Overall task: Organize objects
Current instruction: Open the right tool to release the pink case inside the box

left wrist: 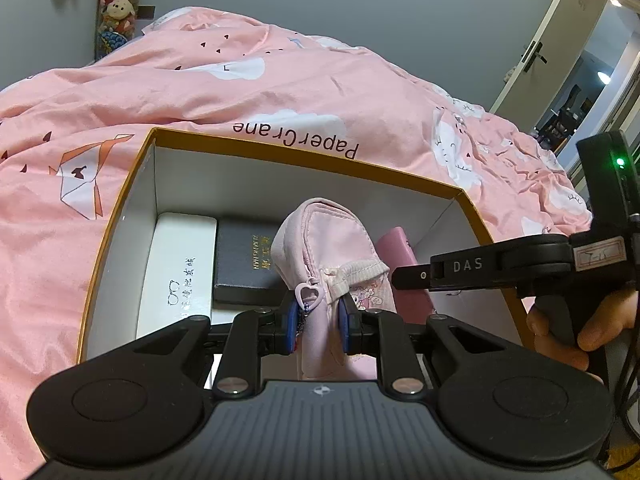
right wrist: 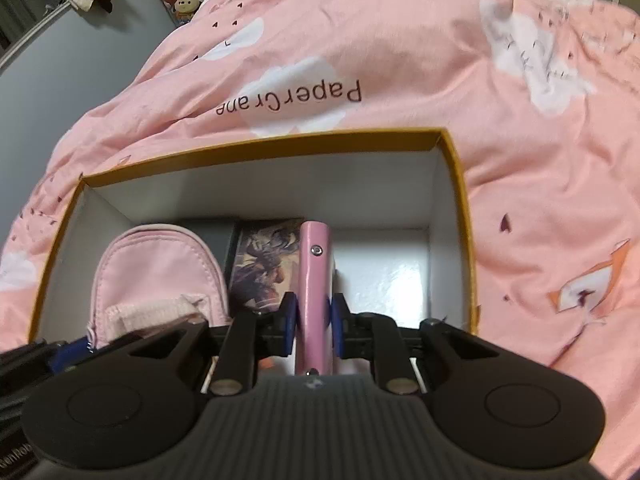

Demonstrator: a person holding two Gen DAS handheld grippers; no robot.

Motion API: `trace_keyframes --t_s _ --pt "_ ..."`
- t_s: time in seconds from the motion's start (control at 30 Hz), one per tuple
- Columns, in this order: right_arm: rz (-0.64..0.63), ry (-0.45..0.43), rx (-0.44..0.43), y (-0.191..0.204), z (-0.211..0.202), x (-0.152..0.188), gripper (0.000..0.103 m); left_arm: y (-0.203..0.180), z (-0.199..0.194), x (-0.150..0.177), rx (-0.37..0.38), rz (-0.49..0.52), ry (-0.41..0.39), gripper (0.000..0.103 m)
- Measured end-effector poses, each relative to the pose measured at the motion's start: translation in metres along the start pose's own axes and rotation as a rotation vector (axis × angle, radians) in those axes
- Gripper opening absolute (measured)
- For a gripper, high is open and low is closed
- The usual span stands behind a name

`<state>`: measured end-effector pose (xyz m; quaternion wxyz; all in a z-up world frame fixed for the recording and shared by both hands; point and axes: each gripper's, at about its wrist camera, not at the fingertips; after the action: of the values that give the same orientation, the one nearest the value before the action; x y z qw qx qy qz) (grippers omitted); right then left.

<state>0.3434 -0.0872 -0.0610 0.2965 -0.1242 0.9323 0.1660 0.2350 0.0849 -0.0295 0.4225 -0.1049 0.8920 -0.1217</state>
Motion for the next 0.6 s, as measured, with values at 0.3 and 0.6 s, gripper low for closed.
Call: trace_keyframes --t_s 0.3,0.6 --pt "-0.369 -0.017 0.172 0.036 0.006 0.012 0.026 -0.001 -0.001 0.001 0.004 0.006 0.005 0.023" --pt "-0.500 -0.009 0.131 0.034 -0.014 0.012 0.037 0.000 -0.003 0.001 0.013 0.013 0.003 0.023"
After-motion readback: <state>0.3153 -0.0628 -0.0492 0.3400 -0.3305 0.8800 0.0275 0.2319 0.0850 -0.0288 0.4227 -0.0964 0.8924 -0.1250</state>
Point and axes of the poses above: each gripper's, at about its wrist camera, not at the fingertips, and z roughly the way its jaws point, y to its left, x to its underside, and after that the axes turned 9 degrees about -y, right-handed
